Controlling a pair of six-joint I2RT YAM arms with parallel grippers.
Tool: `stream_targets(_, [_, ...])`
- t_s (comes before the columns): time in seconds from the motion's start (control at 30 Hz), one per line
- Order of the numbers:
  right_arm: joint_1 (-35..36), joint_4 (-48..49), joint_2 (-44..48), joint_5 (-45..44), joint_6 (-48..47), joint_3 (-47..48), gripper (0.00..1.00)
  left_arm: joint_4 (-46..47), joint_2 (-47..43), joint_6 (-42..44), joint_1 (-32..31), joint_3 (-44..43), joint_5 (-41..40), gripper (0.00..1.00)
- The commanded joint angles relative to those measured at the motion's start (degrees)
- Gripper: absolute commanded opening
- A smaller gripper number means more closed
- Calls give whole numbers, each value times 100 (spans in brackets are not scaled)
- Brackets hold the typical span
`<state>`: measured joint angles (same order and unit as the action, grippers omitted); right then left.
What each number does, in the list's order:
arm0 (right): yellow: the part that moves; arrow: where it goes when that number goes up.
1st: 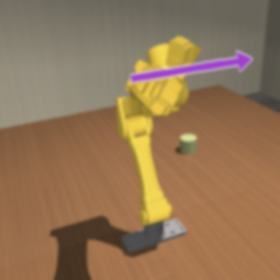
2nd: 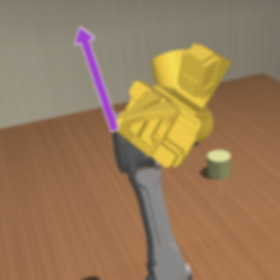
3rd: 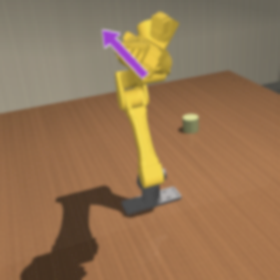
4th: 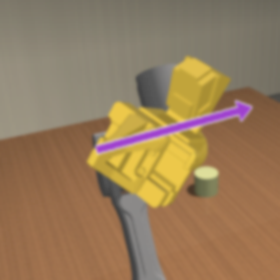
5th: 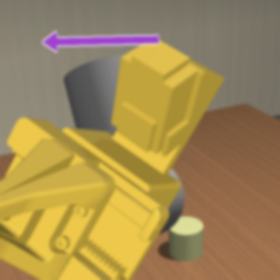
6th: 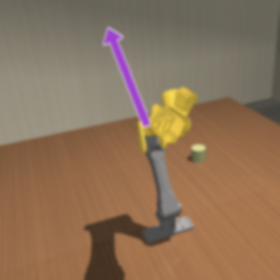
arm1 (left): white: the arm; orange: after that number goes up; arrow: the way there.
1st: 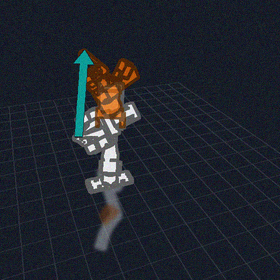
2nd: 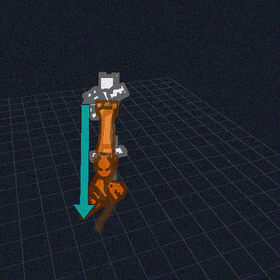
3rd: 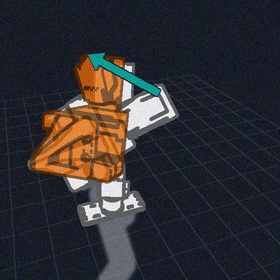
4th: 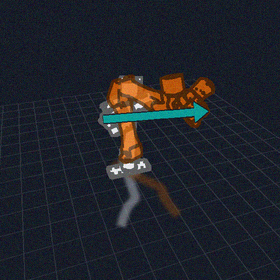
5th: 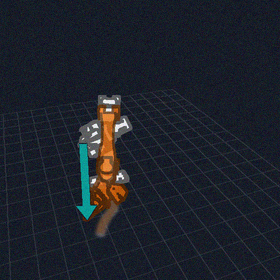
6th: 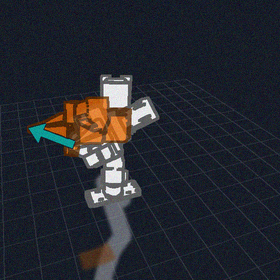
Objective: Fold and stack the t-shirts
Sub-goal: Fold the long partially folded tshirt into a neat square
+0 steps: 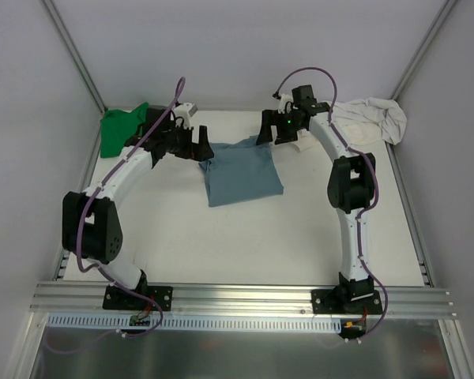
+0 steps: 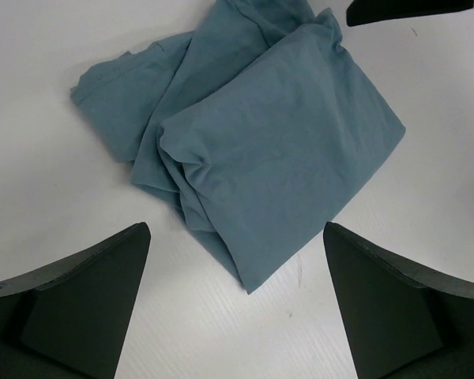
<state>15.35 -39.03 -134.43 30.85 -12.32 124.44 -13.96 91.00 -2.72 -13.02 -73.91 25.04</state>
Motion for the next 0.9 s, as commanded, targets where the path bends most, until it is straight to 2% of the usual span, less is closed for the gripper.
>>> stream_targets(0.0, [47,167,83,193,124,63,100,191,637,-438,115,-220,193,93])
stream_targets(0.17, [-32,194,268,211,150,-210,99,1025,1094,-1107,273,201,616,92])
stream_targets(0.37, [-41,246,532,299,256,-456,100,1755,1859,-1415,273,-79,906,88])
stream_targets(0.63, [-155,281,813,430,335,-790,100,1765,2194,-1293,256,-887,1100,86])
stream_targets(0.87, [-200,290,857,466,353,-860,100,1492,2123,-1020,212,-1064,1038,86])
